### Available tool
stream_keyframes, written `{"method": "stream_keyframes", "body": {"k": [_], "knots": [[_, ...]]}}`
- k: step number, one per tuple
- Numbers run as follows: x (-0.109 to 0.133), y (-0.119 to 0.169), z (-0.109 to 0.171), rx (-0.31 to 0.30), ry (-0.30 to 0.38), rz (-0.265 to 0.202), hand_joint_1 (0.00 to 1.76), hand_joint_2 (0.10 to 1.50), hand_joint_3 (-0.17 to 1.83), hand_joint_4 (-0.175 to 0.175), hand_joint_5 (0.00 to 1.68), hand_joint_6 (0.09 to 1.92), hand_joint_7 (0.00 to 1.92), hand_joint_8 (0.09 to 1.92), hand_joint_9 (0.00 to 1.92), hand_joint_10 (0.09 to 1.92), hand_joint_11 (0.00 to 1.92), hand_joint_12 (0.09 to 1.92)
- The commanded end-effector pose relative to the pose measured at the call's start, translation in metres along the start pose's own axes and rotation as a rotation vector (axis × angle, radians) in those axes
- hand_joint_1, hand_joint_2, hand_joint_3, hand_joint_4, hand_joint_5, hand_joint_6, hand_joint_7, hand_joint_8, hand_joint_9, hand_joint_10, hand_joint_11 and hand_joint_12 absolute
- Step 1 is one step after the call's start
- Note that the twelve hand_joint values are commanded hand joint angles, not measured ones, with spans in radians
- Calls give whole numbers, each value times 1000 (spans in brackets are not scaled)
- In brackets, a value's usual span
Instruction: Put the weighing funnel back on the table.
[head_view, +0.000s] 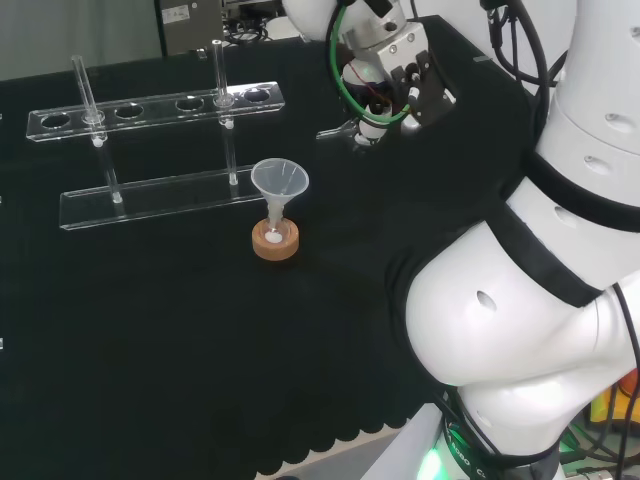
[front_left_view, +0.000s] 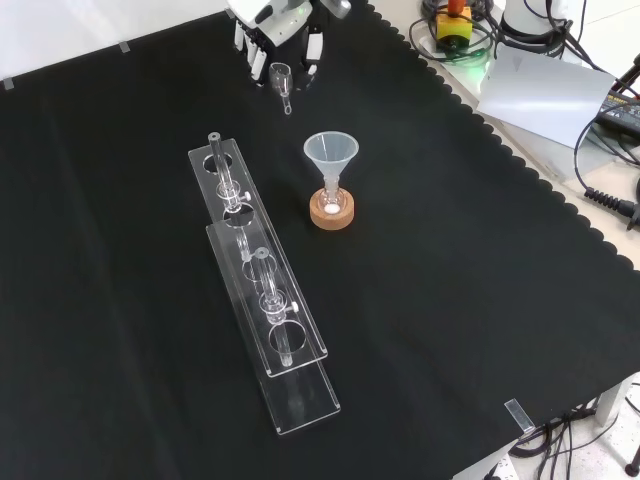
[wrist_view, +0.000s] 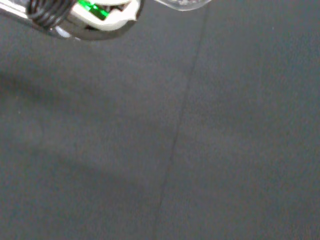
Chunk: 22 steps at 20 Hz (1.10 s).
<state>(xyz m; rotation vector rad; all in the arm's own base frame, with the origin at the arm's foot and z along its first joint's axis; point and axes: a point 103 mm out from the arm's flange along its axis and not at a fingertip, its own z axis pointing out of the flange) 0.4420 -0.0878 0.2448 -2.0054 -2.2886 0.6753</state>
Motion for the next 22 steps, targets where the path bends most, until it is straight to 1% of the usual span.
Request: {"method": "stream_keyframes", "body": {"k": [1,7,14,18,22], "knots": [[-7,12,21,-14,59,5,1087,752,642,109,1094,978,1148,564,1400,114,1072,883],[-5,28,40,-8,76,-7,1088,753,640,102,1093,980,1146,565,1400,111,1077,882],[-8,40,59,-30,95,-4,1089,754,639,99,1092,980,1145,565,1401,110,1078,881],[-10,45,70,-24,104,-1,1089,755,638,97,1091,981,1144,566,1401,109,1079,880],[-9,52,85,-18,114,-7,1090,756,637,94,1091,981,1143,567,1401,108,1080,880]]}}
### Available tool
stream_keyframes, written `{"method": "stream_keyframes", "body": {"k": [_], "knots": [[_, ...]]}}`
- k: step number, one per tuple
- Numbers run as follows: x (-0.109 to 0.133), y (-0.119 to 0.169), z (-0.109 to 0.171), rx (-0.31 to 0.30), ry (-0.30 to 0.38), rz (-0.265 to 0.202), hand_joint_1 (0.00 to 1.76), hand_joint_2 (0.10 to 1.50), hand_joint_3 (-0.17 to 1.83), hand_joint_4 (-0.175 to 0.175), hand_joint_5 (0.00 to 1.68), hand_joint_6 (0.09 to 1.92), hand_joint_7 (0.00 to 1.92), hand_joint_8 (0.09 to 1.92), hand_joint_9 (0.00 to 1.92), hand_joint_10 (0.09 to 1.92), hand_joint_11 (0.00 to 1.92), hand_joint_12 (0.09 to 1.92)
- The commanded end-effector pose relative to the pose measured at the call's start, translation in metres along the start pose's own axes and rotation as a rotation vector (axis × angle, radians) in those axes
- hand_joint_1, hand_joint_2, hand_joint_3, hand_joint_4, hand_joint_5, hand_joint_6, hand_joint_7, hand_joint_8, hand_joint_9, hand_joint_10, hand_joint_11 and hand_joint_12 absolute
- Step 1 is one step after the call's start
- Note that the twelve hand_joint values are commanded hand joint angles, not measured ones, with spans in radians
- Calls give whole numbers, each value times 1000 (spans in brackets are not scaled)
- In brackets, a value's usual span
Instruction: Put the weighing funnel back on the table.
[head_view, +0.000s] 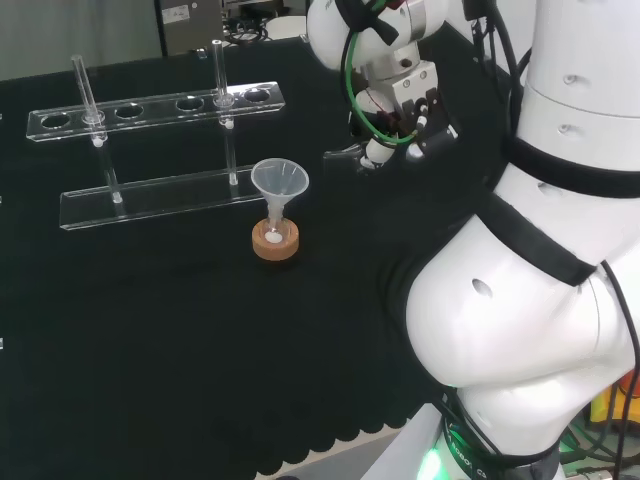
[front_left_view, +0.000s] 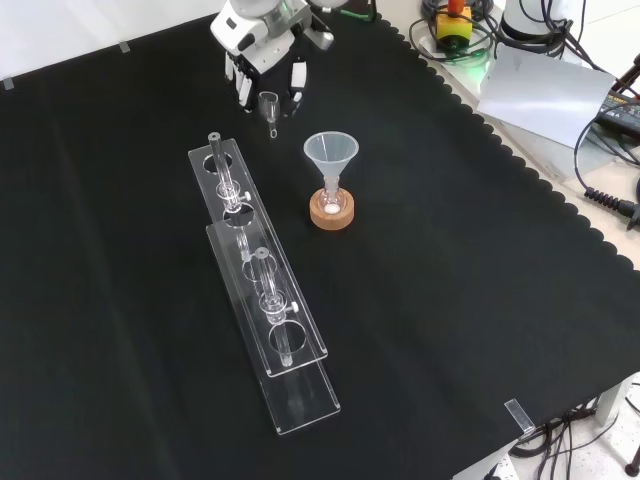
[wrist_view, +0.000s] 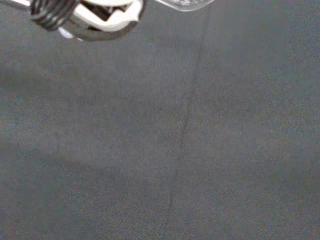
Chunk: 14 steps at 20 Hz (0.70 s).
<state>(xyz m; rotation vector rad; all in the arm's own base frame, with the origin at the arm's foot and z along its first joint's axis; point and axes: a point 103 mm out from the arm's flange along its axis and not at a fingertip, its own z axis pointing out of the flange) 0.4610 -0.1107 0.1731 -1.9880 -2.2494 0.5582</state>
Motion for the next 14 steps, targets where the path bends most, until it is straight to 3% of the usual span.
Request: {"method": "stream_keyframes", "body": {"k": [1,14], "knots": [[-4,13,21,-7,22,-4,1090,756,636,94,1091,981,1143,567,1401,107,1080,880],[7,34,56,7,38,-29,1091,758,633,87,1090,981,1133,567,1400,104,1084,878]]}}
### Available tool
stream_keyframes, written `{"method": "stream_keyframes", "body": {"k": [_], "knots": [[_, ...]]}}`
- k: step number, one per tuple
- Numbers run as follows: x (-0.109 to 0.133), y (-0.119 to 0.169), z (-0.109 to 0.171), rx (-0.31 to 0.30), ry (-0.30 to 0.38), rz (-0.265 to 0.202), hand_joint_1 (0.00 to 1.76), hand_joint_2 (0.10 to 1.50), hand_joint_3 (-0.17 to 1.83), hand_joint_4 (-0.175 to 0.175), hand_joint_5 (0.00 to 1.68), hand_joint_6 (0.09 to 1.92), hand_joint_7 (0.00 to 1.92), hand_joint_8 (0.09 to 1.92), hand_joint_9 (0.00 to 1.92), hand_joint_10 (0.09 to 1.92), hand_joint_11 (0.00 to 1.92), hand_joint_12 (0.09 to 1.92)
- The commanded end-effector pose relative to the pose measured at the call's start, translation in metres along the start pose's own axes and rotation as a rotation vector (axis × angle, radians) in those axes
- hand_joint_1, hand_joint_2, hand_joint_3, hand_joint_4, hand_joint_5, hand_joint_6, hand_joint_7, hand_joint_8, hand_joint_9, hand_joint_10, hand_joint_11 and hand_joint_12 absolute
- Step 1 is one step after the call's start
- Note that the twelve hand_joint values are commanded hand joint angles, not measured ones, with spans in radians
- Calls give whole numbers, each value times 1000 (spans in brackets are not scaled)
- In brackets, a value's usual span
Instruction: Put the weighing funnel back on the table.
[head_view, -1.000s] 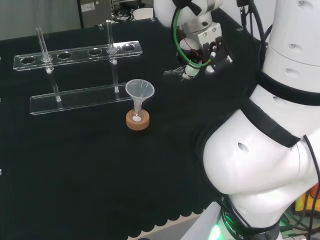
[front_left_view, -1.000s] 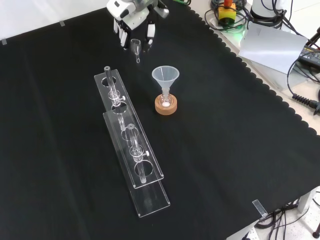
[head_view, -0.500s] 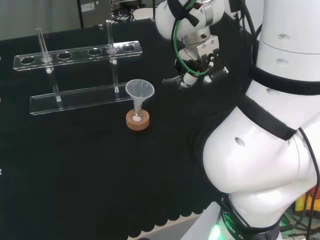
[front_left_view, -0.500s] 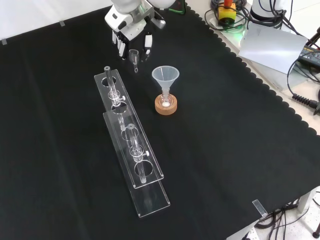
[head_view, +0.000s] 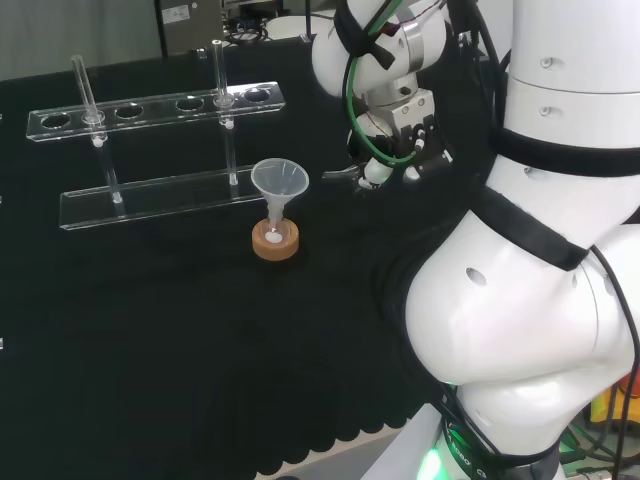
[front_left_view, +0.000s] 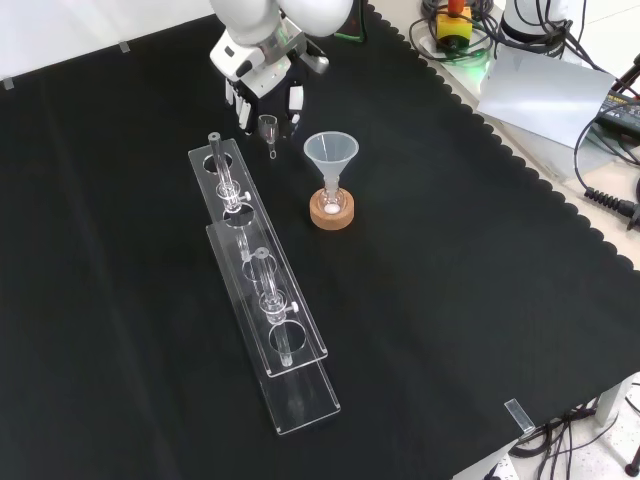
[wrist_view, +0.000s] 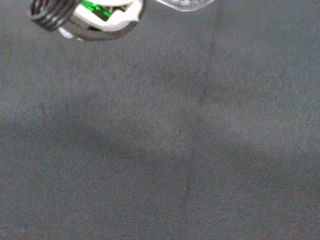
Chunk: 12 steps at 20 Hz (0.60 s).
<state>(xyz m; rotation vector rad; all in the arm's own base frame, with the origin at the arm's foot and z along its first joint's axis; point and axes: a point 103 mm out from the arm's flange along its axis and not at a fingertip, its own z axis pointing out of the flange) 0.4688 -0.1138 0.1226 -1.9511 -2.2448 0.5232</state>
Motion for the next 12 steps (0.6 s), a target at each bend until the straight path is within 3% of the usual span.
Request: {"method": "stream_keyframes", "body": {"k": [1,12], "knots": [[2,13,12,4,6,-8,1091,759,632,87,1090,981,1132,568,1400,104,1085,878],[-2,32,30,25,22,-2,1092,761,628,83,1089,980,1126,570,1399,100,1086,875]]}}
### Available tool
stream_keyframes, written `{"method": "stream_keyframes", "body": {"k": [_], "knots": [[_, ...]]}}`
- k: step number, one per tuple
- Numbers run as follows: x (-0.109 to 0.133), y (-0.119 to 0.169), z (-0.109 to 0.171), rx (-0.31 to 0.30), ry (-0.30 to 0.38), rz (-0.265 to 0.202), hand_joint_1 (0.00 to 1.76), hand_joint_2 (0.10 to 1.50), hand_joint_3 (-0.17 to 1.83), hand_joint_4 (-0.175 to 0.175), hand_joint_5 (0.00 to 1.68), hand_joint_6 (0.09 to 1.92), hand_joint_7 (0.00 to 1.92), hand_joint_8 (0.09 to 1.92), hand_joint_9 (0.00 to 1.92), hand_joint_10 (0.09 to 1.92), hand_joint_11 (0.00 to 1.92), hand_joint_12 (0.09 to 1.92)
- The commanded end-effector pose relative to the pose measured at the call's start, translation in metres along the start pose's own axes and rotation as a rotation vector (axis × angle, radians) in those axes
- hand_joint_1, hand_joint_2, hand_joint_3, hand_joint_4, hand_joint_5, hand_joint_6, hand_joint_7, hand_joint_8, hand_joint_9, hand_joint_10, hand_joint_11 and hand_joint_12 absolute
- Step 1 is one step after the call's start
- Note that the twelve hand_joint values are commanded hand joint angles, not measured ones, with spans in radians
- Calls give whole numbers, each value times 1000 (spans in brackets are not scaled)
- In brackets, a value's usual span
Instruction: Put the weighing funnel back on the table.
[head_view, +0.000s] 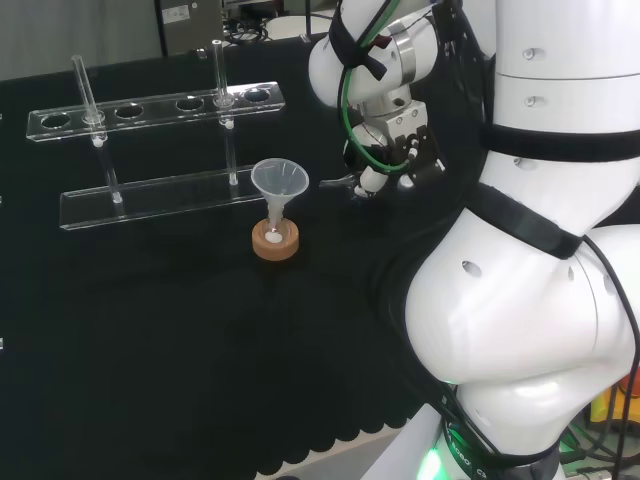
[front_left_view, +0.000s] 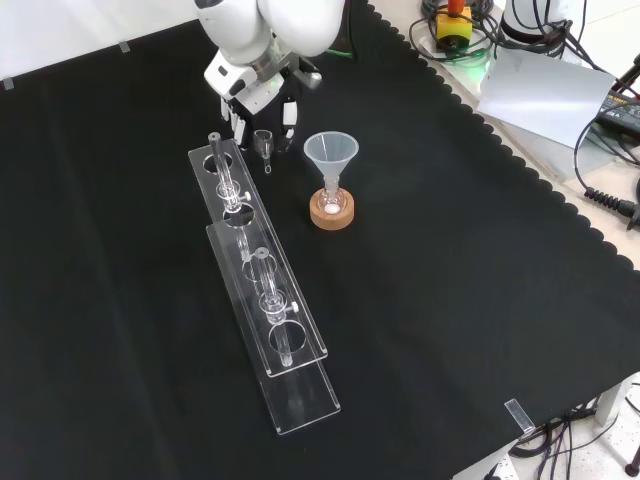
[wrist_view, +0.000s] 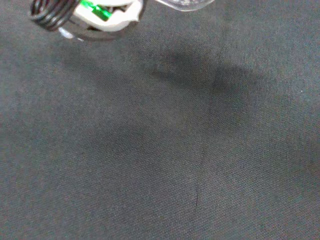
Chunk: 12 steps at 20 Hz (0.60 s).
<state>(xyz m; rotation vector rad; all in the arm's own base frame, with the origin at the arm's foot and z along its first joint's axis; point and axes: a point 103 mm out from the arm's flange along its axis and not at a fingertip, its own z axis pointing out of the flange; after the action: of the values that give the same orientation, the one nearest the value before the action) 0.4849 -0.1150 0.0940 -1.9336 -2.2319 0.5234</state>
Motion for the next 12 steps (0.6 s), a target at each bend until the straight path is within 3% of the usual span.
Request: {"method": "stream_keyframes", "body": {"k": [1,12], "knots": [[-3,9,10,12,11,4,1092,761,628,82,1089,980,1126,571,1399,100,1086,875],[1,16,17,21,28,0,1092,763,625,81,1089,980,1122,574,1399,98,1087,873]]}}
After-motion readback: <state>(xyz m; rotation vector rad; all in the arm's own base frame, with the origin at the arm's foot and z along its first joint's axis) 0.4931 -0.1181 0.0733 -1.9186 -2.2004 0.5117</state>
